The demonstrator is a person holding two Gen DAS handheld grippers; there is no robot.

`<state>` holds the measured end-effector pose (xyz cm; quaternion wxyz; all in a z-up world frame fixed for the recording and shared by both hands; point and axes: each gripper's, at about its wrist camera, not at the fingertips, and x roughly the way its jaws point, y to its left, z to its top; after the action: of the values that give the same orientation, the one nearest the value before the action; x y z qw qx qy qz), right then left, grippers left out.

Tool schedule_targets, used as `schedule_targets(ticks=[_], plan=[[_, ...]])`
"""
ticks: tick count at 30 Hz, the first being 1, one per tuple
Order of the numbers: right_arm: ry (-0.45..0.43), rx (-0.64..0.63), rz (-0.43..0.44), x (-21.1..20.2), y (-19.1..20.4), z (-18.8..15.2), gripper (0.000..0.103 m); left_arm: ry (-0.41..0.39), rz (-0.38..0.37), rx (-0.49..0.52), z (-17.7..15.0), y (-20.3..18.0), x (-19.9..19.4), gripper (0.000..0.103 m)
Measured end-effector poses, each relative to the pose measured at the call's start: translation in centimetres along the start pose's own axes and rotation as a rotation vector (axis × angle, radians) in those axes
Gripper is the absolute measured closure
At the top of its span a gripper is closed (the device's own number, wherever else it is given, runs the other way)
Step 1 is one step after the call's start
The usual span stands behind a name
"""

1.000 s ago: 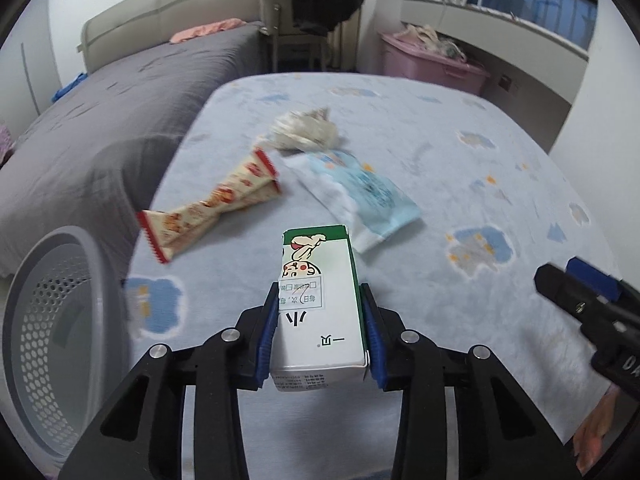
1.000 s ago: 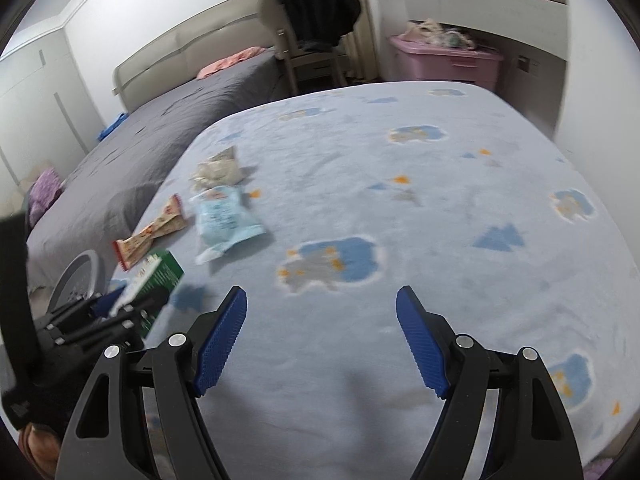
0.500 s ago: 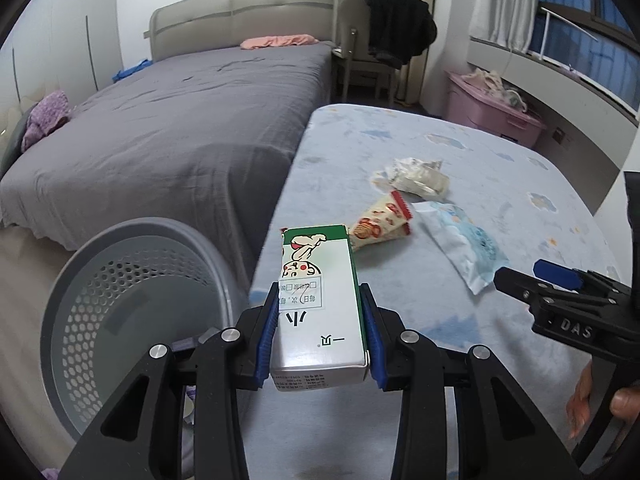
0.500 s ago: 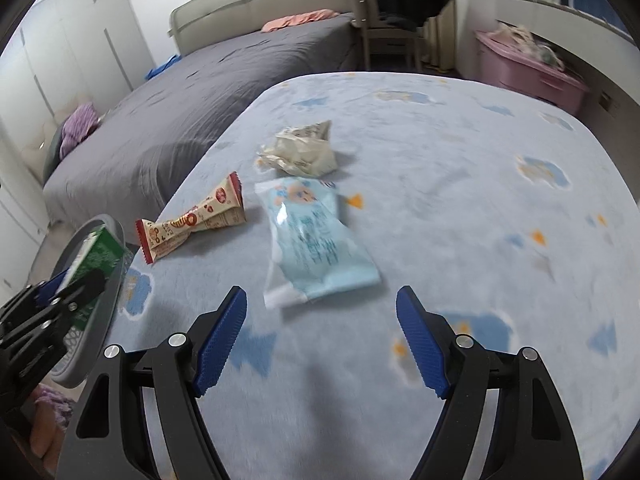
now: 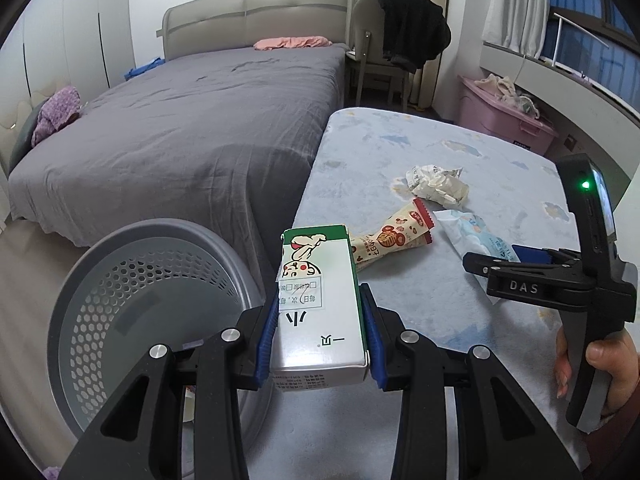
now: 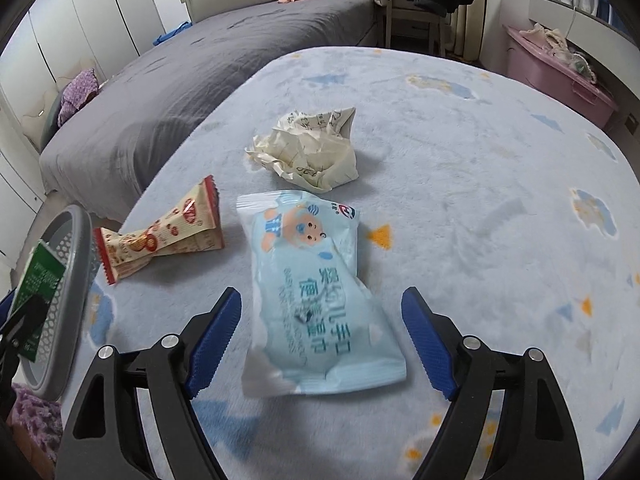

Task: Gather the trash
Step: 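Grasp the blue baby-wipes packet with the right gripper while the left gripper holds the carton, then carry the carton and wipes packet over the wastebasket and open both grippers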

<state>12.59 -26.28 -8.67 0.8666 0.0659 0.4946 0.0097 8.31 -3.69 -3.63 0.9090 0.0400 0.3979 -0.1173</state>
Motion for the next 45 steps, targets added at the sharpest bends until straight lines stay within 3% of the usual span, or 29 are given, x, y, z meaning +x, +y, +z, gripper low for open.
schedule_targets(ticks=[4, 6, 8, 18, 25, 33, 45], plan=[[-0.012, -0.013, -0.017, 0.5, 0.2, 0.0, 0.025, 0.007, 0.004, 0.001, -0.1, 0.0, 0.4, 0.066], [-0.018, -0.03, -0.033, 0.4, 0.5, -0.1, 0.041, 0.01, 0.007, 0.0, -0.2, 0.1, 0.5, 0.066], [-0.026, -0.041, -0.052, 0.2, 0.7, -0.3, 0.044, 0.013, 0.01, -0.002, -0.2, 0.2, 0.6, 0.066], [-0.075, 0.027, -0.014, -3.2, 0.8, -2.2, 0.047, -0.003, 0.022, -0.011, -0.3, 1.0, -0.2, 0.066], [-0.128, 0.04, 0.031, -6.1, 2.9, -3.6, 0.047, -0.024, 0.03, -0.031, -0.4, 2.2, -1.9, 0.066], [-0.163, -0.022, 0.094, -8.1, 8.2, -4.2, 0.047, -0.043, 0.077, -0.077, -0.9, 5.4, -3.6, 0.066], [-0.141, -0.172, 0.235, -7.5, 18.3, -4.5, 0.047, 0.006, 0.205, -0.205, -3.6, 13.2, -4.5, 0.066]])
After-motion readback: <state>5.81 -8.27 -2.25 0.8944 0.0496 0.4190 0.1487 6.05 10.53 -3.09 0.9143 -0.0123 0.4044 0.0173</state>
